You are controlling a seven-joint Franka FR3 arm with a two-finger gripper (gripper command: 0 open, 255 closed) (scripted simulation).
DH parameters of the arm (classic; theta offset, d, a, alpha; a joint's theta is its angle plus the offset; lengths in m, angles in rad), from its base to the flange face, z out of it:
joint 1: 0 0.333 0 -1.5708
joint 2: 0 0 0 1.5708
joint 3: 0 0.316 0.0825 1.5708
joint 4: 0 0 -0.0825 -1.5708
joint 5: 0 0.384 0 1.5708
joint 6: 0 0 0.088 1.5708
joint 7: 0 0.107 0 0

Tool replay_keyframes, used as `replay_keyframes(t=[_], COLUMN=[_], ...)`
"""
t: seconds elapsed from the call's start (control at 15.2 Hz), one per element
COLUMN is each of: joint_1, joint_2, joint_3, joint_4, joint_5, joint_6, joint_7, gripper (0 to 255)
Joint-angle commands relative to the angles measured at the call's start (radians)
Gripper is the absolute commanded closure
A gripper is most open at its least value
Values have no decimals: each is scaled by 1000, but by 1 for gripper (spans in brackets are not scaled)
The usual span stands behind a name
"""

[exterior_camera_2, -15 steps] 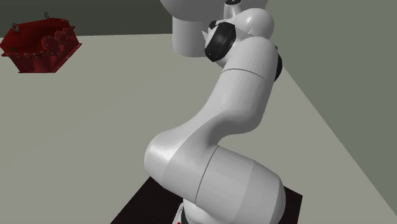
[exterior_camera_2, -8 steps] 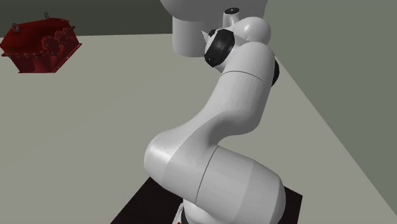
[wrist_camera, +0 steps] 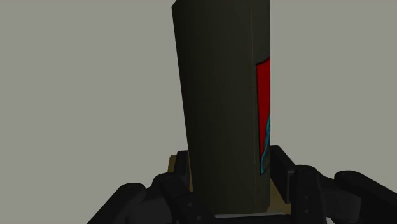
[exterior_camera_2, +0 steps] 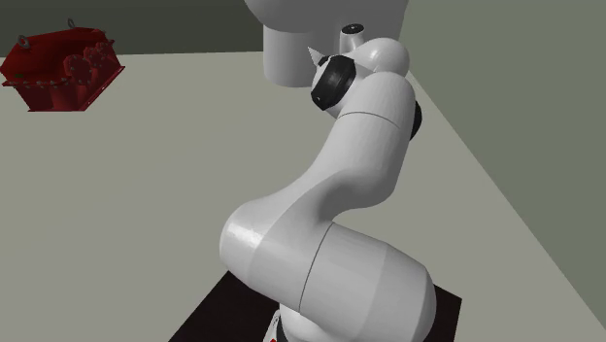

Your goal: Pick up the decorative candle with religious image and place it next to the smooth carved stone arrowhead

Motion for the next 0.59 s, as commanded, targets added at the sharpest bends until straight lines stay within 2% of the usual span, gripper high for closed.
replay_keyframes(t=[0.0,0.26,0.33,0.53], joint_1=[1,1,0,0], joint_2=[2,2,0,0], joint_3=[0,0,0,0], joint_4=[4,4,1,1], joint_5=[0,0,0,0], joint_6=[1,1,2,2], joint_7=[0,0,0,0], gripper=[255,255,0,0])
